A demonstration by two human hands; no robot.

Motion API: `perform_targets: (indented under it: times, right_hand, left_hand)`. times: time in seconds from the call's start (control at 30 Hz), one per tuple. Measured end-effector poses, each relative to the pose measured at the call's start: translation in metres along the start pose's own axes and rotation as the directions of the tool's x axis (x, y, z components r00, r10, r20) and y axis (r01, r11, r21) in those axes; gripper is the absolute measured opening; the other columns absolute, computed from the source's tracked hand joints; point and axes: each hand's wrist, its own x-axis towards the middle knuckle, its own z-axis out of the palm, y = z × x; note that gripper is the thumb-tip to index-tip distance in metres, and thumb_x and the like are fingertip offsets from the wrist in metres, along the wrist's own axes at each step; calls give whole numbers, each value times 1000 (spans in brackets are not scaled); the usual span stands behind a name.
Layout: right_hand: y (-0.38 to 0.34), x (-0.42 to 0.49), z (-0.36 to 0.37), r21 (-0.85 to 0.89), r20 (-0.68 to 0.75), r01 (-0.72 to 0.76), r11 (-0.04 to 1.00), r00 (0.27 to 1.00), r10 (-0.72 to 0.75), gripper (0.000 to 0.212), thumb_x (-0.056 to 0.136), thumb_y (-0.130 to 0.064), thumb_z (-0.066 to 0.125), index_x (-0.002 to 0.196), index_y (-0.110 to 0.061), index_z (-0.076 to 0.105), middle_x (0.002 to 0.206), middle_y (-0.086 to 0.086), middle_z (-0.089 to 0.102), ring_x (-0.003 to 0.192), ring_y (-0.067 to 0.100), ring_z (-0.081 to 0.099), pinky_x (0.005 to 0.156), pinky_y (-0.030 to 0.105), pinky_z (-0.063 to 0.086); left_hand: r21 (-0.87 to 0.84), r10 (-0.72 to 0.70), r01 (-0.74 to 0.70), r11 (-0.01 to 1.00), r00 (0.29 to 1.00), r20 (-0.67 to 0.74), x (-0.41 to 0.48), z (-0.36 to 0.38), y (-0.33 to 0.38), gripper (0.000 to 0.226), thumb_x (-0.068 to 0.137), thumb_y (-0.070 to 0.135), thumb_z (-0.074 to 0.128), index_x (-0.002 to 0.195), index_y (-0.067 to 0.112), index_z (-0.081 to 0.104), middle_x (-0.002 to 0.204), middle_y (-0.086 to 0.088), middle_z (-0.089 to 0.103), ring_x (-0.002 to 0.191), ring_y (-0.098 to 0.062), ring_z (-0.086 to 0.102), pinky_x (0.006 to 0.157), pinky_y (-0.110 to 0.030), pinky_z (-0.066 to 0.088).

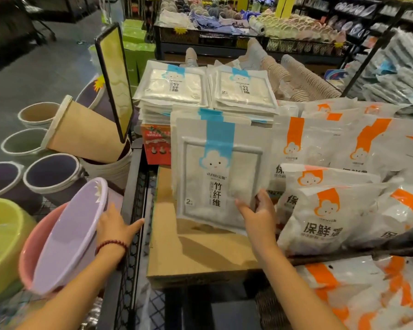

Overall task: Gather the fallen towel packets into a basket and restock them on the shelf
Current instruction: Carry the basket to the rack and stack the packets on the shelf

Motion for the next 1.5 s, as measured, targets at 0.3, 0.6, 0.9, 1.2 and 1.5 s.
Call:
perform_targets:
  times: [0.3,0.6,0.9,1.2,1.5]
  right_hand:
    - [30,57,51,-73,-71,-57,996,996,51,20,88,-16,63,104,-17,50,97,-11,53,86,-2,52,72,15,38]
    - [28,56,65,-466,-118,-116,877,991,69,71,88,-11,61,146,-2,21,140,15,36,130,29,36,107,35,34]
    - [64,-4,70,-702,425,418,576,895,-131,34,87,-6,48,119,-12,57,114,3,59,109,22,50,90,31,42]
    - [62,42,85,-758,393,296,581,918,46,56,84,-6,49,139,-16,39,140,4,44,131,24,35,105,35,37]
    - [50,36,75,-749,422,281,600,900,105,45,87,-8,47,132,-10,46,130,11,52,120,27,47,97,38,45]
  left_hand:
    - [51,-55,55,997,998,1,-18,20,-19,30,83,12,65,102,8,42,94,-18,59,83,-36,60,68,-40,51]
    - [71,-38,39,997,999,-11,-20,19,-16,26,86,11,62,104,6,44,90,-18,59,77,-34,60,66,-40,54]
    - [73,-18,19,997,1000,-22,-21,18,-13,25,85,10,62,102,5,45,89,-19,59,76,-35,59,67,-43,54]
    - [81,-2,4,997,1000,-22,-22,20,-17,19,88,12,58,97,8,41,86,-16,58,72,-31,57,62,-37,50]
    - [-24,-42,45,999,994,103,-16,16,-19,35,88,16,60,116,4,43,110,-20,58,95,-34,58,76,-37,47]
